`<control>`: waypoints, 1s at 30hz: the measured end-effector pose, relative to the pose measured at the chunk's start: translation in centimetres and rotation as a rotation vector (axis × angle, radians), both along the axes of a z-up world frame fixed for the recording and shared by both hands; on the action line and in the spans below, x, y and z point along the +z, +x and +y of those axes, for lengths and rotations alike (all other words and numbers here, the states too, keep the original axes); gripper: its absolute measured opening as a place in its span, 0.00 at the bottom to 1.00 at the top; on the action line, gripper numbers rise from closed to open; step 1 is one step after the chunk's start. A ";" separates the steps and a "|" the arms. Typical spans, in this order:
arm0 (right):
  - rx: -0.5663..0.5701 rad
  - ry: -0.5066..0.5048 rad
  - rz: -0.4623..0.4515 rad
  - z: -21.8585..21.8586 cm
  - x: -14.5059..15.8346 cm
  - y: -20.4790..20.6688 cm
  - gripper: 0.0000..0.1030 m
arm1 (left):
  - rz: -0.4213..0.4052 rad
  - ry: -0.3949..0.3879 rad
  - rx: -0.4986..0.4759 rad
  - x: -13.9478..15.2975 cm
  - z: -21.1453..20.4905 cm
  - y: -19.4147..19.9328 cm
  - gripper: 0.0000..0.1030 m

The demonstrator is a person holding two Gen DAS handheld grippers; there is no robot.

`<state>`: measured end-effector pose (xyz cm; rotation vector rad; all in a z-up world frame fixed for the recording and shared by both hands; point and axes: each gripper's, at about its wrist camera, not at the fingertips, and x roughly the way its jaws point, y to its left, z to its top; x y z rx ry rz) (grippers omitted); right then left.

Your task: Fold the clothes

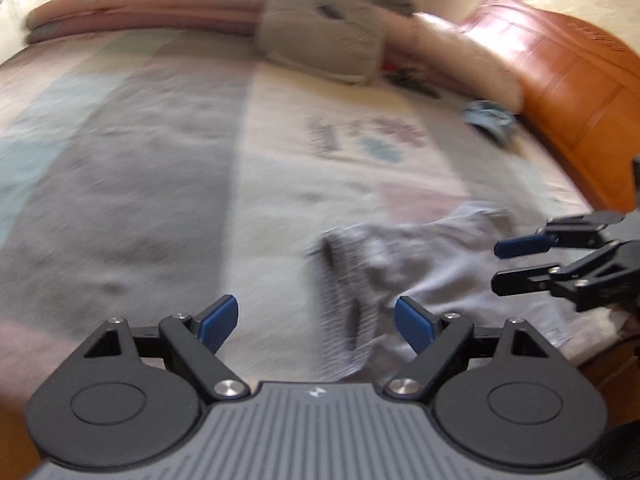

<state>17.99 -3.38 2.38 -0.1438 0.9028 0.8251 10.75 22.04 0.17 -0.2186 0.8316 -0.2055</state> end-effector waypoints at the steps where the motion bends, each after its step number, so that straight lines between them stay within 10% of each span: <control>1: -0.048 -0.021 -0.005 -1.8 -0.1 0.0 0.64 | -0.011 -0.021 -0.033 0.1 -0.8 0.5 0.84; 7: -0.278 -0.099 -0.014 -10.5 -0.7 -0.7 0.39 | -0.033 -0.065 -0.212 -0.8 -6.5 4.0 0.84; 15: -0.320 -0.096 0.033 -13.3 -5.2 -3.0 0.26 | 0.077 0.001 -0.127 -4.1 -5.8 5.7 0.82; 21: -0.416 -0.083 -0.096 -16.6 -3.1 -7.0 0.38 | 0.051 0.084 -0.147 -1.6 -8.9 5.8 0.83; 30: -0.256 -0.342 -0.334 -12.9 -5.5 -12.7 0.58 | 0.002 0.166 -0.333 -0.5 -15.1 4.2 0.84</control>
